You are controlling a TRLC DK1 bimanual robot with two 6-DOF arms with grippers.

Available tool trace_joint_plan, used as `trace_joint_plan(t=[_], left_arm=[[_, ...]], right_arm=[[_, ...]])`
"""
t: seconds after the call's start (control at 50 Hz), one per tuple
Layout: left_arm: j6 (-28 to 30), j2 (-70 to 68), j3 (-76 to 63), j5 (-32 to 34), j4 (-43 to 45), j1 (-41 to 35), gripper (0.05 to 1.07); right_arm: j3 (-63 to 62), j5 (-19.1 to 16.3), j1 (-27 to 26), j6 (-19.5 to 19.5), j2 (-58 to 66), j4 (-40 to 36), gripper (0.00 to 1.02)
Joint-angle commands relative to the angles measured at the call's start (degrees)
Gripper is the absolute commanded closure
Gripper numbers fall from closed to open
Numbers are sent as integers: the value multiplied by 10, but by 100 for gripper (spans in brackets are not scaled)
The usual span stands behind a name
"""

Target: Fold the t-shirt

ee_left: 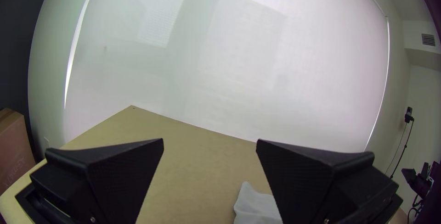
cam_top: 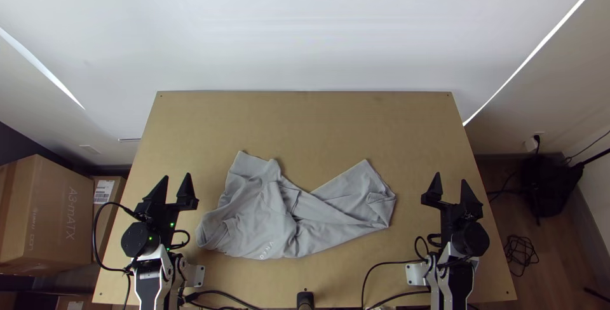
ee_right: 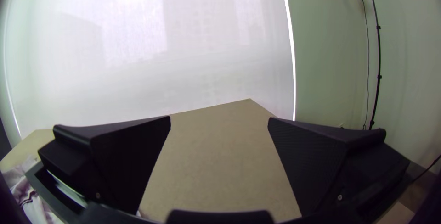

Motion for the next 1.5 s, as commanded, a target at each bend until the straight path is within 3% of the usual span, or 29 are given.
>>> trace_joint_plan(t=[0.0,1.26,1.48], left_arm=[[-10,-2,-21,-2,0,-1,10],[-9,-3,-21,-2,0,-2,10],[28,-2,-4,-7,-84,35,10]], right_arm=[[-3,3,-4,-8,-2,-11,4],[-4,4,10,-7,-2,-11,4],[1,7,32,-55,-4,-9,4]])
